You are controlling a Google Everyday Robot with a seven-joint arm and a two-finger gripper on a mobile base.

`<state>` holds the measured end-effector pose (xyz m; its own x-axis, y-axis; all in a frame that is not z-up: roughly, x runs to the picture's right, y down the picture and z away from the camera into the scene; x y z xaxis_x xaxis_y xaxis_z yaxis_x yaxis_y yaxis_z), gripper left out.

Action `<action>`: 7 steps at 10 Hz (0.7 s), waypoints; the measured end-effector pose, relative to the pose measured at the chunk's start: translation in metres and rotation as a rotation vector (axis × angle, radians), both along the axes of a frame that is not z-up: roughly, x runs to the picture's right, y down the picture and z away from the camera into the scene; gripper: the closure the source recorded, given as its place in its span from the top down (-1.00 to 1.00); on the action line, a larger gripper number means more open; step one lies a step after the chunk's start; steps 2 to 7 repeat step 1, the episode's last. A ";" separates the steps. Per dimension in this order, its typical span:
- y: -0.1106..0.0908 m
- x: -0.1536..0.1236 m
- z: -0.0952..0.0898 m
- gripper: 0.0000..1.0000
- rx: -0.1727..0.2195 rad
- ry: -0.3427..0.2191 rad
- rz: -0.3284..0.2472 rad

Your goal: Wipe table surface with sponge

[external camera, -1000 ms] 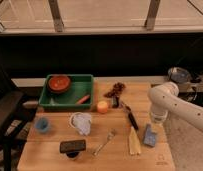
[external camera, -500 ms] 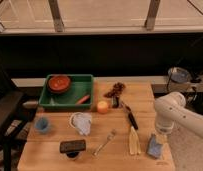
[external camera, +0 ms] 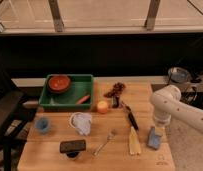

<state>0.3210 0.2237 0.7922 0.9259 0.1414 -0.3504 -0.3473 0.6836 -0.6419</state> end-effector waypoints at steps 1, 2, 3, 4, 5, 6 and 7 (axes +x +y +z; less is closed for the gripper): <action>-0.004 -0.006 0.003 -1.00 0.002 -0.011 -0.003; -0.004 -0.006 0.003 -1.00 0.002 -0.011 -0.003; -0.004 -0.006 0.003 -1.00 0.002 -0.011 -0.003; -0.004 -0.006 0.003 -1.00 0.002 -0.011 -0.003; -0.004 -0.006 0.003 -1.00 0.002 -0.011 -0.003; -0.004 -0.006 0.003 -1.00 0.002 -0.011 -0.003; -0.004 -0.006 0.003 -1.00 0.002 -0.011 -0.003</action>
